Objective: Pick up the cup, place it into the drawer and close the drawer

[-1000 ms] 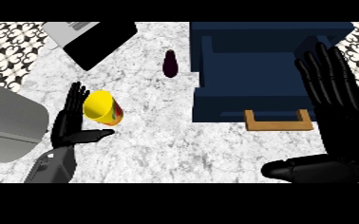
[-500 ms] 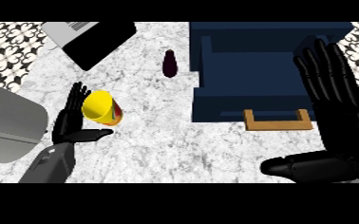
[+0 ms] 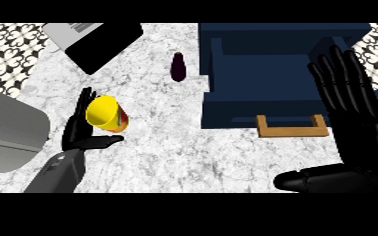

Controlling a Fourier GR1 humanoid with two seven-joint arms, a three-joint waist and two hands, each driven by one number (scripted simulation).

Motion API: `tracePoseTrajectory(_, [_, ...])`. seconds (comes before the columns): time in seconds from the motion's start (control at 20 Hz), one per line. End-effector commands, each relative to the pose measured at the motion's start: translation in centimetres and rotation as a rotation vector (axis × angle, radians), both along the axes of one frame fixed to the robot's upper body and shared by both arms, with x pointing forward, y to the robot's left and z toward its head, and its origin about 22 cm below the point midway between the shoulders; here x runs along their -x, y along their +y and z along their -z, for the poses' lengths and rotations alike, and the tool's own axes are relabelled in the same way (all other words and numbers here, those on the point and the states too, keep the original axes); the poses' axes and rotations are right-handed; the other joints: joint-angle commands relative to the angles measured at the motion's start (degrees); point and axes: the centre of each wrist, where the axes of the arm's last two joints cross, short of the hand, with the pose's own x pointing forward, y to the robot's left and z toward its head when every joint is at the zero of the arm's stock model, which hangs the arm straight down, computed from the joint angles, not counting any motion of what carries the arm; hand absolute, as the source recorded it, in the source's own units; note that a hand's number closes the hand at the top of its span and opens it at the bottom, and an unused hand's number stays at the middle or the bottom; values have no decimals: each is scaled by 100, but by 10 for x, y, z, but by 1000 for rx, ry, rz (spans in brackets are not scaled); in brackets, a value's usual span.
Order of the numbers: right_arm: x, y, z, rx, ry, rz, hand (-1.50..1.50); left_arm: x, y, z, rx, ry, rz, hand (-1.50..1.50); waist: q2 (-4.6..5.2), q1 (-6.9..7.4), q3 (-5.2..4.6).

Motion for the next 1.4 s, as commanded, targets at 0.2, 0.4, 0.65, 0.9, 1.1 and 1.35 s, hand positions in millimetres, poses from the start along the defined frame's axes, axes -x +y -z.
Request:
tracePoseTrajectory(0.2, [-9,-3,-5,2,-2,-5,-150,-5,-7,0,112,-20,61,-150,19,-18,-4])
tracePoseTrajectory(0.4, [-2,-18,2,-12,0,2,-150,-16,-12,-7,187,-37,104,-150,14,-27,-1])
tracePoseTrajectory(0.65, [0,-6,-11,-11,-16,-9,-150,-3,-20,6,237,-74,153,150,33,-57,-10])
tracePoseTrajectory(0.9, [5,-2,-4,-4,-6,6,-150,1,-40,13,184,-175,115,150,19,-29,-6])
tracePoseTrajectory(1.1, [5,-2,-8,7,-2,-7,-150,-4,-23,3,146,-234,73,150,6,-4,-3])
tracePoseTrajectory(1.35, [-1,-14,-16,15,-14,-2,-150,7,-24,10,129,-274,-43,150,-5,49,0])
